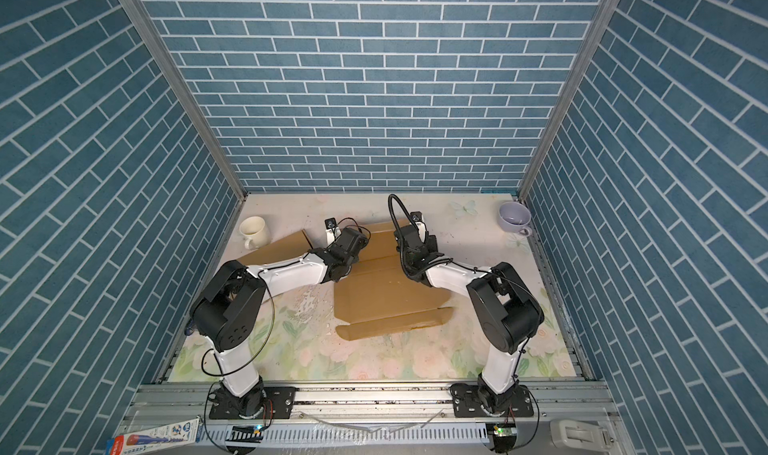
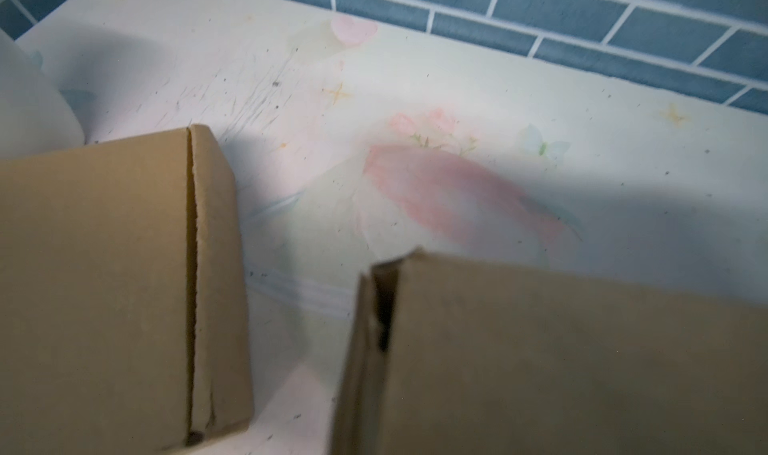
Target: Fold the paper box
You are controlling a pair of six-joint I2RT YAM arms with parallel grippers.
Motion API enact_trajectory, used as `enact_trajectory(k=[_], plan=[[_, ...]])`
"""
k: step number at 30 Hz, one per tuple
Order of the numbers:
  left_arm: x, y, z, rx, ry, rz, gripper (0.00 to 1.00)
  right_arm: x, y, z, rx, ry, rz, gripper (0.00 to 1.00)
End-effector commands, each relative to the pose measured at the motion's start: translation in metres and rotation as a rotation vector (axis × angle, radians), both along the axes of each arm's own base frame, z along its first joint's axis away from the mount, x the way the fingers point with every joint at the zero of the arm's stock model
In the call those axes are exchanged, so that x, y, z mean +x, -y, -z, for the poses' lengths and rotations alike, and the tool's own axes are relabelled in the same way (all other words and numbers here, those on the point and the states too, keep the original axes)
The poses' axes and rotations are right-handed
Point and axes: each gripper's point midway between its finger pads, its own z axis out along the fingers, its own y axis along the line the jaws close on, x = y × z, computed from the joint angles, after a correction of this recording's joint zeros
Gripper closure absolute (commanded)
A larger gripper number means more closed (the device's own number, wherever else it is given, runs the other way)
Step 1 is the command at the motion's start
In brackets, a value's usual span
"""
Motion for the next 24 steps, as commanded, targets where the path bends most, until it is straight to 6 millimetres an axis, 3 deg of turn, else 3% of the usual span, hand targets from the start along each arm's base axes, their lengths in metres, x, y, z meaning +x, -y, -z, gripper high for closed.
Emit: enact_trajectory(k=[1, 7, 12, 17, 24], plan=[[-0.048, -0.035, 0.022, 0.125, -0.211, -0.049, 1.0, -0.021, 0.024, -0.032, -0.11, -0.117, 0.015, 1.0], [-0.089, -0.03, 0.034, 0.045, -0.349, -0.018, 1.0, -0.058, 0.029, -0.028, -0.258, -0.457, -0.083, 1.0], [-0.106, -0.013, 0.039, -0.011, -0.418, 0.039, 0.89, -0.075, 0.03, -0.017, -0.328, -0.635, -0.116, 1.0], [-0.116, 0.0, 0.056, -0.043, -0.501, 0.095, 0.7, -0.077, 0.018, -0.003, -0.362, -0.731, -0.196, 1.0], [-0.121, 0.02, 0.046, -0.079, -0.555, 0.236, 0.42, -0.076, 0.0, 0.04, -0.451, -0.873, -0.398, 1.0]])
